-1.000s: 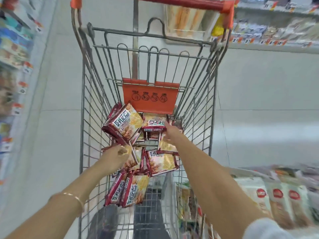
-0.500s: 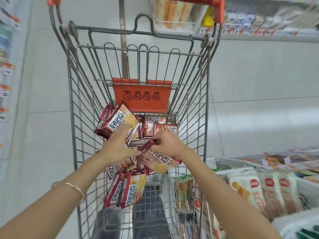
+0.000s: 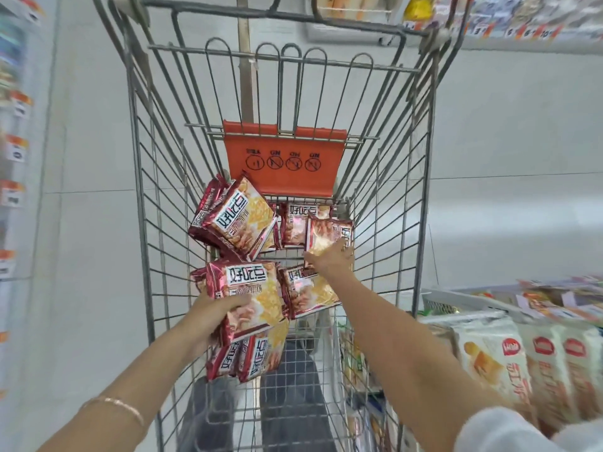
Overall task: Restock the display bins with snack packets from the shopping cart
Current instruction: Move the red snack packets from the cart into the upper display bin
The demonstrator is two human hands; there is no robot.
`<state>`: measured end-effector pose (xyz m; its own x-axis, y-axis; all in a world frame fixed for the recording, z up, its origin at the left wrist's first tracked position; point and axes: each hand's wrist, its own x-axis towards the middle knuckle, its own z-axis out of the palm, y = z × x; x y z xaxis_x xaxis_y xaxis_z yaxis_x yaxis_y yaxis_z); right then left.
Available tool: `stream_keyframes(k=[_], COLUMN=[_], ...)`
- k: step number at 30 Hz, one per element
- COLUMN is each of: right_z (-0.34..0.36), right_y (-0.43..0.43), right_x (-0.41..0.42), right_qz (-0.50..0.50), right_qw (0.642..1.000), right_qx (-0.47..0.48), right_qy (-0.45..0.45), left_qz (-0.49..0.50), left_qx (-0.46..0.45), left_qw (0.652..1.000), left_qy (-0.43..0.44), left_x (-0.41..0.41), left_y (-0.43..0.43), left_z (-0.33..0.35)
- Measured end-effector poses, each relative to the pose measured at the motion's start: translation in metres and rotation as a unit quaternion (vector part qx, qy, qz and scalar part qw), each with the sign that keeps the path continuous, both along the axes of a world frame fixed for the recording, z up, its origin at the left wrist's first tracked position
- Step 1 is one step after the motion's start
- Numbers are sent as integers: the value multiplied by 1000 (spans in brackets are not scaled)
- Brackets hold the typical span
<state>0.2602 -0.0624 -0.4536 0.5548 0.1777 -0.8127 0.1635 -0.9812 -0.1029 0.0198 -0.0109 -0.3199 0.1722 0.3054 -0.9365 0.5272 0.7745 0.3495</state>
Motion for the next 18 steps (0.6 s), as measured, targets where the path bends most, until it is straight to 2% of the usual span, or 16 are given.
stream_keyframes(k=[4, 7, 11, 14, 16, 18], right_z=[-9, -4, -1, 27, 62, 102], right_y=[3, 9, -1, -16, -27, -43], right_x=[-18, -21, -17, -12, -16, -29], right_qz=[23, 27, -63, -192, -252, -198], right_qw=[997, 998, 987, 949, 915, 897], right_qx=[-12, 4, 142, 248, 314, 392], right_qy=[-74, -55, -52, -33, 12, 37], left_qz=[41, 44, 62, 79, 98, 98], left_qx=[-10, -8, 5, 7, -2, -2], left_qw=[999, 999, 998, 997, 995, 995], left_qy=[-14, -7, 0, 17, 26, 14], left_x=[-5, -8, -11, -7, -2, 3], left_y=[1, -1, -4, -3, -1, 3], left_z=[-6, -5, -2, 9, 18, 26])
